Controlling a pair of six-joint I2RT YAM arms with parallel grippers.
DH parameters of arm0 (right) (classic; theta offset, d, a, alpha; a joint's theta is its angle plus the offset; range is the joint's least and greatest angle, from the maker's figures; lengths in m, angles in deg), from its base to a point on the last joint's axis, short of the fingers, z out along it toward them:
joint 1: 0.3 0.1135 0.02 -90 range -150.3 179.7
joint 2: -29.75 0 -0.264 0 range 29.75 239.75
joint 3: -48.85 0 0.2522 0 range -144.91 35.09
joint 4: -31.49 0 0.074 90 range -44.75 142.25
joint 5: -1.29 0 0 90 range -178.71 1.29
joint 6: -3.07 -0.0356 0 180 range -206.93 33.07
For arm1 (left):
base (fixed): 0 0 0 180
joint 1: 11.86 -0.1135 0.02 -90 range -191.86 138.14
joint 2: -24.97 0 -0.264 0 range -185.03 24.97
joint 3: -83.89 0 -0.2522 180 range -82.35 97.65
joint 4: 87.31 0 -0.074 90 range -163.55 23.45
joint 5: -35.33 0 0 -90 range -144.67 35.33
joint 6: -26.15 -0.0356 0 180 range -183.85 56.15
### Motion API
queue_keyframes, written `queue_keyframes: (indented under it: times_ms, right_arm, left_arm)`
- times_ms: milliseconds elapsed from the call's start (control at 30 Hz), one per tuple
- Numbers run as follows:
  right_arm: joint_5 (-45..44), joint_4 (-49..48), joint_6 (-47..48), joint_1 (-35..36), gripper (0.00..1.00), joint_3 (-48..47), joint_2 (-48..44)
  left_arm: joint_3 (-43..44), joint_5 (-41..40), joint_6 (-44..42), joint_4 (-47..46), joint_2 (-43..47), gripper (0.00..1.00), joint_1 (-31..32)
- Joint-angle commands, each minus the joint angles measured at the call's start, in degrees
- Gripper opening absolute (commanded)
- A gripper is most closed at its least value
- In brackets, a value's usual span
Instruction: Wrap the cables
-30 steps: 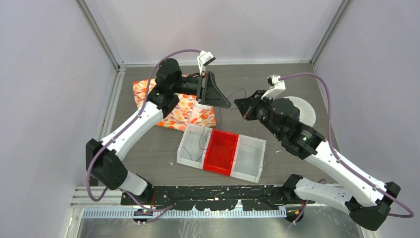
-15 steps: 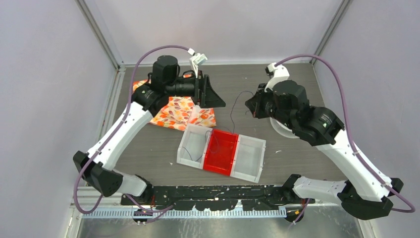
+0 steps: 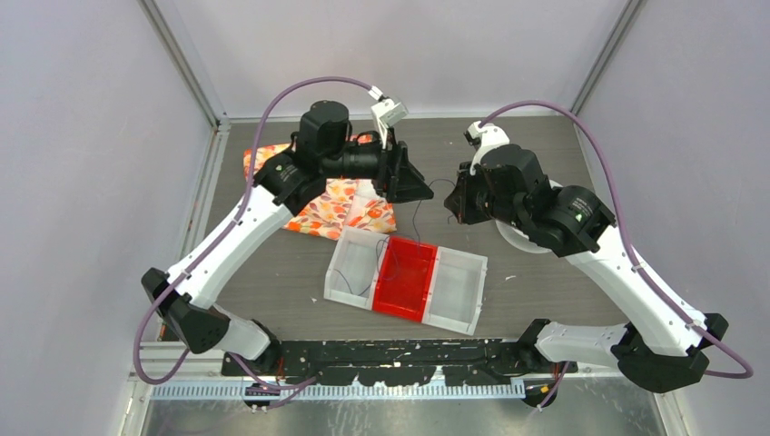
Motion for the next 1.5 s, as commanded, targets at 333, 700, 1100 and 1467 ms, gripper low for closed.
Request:
queue_keyframes:
  times_ms: [333, 700, 1100, 1467]
  right_arm:
    - [2.1, -0.28, 0.11, 0.02, 0.01, -1.59, -1.47]
    - [-6.43, 2.67, 0.22, 0.02, 0.51, -1.65, -3.37]
    - [-49.84, 7.18, 0.4, -0.45, 0.69, 12.32, -7.4]
    - [-21.87, -5.57, 12.72, -25.79, 0.81, 16.58, 13.79]
  left_arm:
    - [5.53, -0.39, -0.26, -1.29, -5.13, 0.33, 2.85]
    - [5.94, -6.06, -1.84, 1.87, -4.55, 0.0, 2.82]
    - [-0.61, -30.31, 4.74, 3.33, -2.17, 0.0, -0.41]
    - [-7.03, -32.84, 8.8, 3.36, 3.72, 0.0, -3.69]
